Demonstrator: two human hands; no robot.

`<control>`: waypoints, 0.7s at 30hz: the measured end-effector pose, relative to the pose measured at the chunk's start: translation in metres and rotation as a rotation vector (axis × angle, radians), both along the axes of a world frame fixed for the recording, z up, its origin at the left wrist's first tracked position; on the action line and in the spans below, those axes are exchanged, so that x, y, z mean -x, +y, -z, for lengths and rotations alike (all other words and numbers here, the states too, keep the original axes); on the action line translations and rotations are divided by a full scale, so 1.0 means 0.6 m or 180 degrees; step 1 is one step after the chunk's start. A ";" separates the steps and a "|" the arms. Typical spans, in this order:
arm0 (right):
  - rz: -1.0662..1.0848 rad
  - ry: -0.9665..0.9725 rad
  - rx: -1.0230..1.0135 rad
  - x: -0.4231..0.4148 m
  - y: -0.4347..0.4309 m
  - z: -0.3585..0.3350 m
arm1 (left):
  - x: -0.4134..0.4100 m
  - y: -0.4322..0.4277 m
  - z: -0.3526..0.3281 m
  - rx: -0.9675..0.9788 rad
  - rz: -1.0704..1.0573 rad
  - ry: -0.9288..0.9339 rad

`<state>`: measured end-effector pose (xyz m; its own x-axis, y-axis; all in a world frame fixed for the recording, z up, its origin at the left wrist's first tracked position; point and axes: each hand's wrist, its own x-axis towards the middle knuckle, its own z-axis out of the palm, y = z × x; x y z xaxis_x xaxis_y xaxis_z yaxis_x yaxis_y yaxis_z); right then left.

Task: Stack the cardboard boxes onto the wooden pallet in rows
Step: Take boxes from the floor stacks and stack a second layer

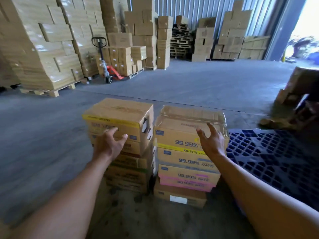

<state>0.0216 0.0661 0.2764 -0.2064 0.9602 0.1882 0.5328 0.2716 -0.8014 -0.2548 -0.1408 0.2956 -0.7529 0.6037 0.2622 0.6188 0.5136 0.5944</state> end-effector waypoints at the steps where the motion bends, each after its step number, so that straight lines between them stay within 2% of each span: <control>1: 0.0056 -0.0107 -0.0060 -0.021 0.026 0.010 | -0.007 0.037 0.010 0.0071 0.0105 0.0022; 4: 0.0175 -0.0444 -0.0126 -0.066 0.113 0.047 | -0.019 0.142 0.046 0.0218 0.0283 0.0027; 12: 0.0397 -0.0838 0.0330 -0.094 0.345 0.164 | 0.004 0.395 0.153 0.0394 0.0401 -0.0194; 15: 0.0473 -0.0984 0.0532 -0.096 0.398 0.203 | 0.025 0.456 0.195 0.0504 0.0378 -0.0151; 21: 0.0613 -0.0884 0.0856 -0.089 0.456 0.252 | 0.058 0.537 0.254 0.0735 0.0288 -0.0155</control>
